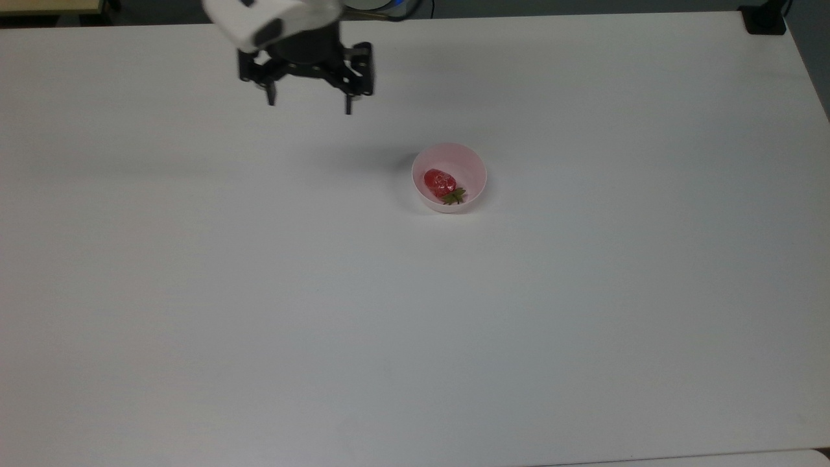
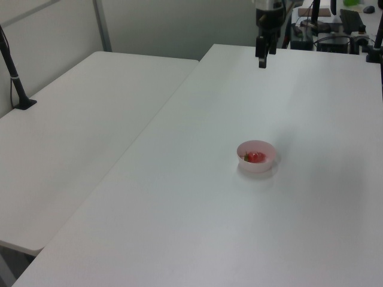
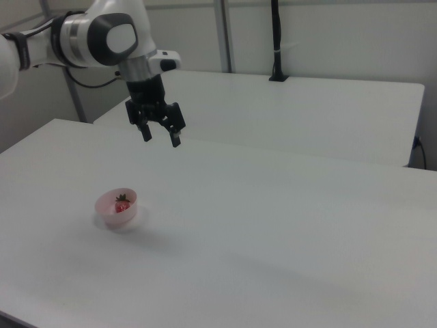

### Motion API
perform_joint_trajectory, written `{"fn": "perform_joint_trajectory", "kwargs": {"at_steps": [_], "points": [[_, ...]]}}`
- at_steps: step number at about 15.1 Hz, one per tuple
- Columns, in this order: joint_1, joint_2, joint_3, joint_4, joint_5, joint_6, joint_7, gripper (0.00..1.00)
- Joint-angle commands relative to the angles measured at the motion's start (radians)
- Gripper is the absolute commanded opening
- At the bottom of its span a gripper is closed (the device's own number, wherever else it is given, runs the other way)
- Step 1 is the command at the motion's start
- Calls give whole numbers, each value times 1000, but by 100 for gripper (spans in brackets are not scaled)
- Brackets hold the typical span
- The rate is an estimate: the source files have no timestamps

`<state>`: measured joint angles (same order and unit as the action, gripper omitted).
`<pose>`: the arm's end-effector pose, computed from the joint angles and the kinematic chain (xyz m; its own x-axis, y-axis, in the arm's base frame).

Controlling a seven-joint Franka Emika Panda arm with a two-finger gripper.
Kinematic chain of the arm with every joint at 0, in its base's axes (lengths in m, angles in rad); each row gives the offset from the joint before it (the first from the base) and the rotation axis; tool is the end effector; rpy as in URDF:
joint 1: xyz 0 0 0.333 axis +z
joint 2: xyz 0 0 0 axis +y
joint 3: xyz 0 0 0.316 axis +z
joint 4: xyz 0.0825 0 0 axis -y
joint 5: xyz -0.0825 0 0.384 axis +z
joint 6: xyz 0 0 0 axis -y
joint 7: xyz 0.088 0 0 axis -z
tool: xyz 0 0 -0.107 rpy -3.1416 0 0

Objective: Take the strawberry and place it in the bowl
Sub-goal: 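Open the gripper to drop the strawberry, then raise it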

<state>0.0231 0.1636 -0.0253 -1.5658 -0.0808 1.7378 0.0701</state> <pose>0.6140 -0.0076 0.5463 0.9982 -0.0582 0.0137 -0.0592 -0.9948 0.0831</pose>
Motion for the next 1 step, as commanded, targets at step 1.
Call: {"fn": "perform_joint_trajectory", "kwargs": {"at_steps": [1], "points": [[-34, -7, 4, 7, 56, -7, 8, 100]]}}
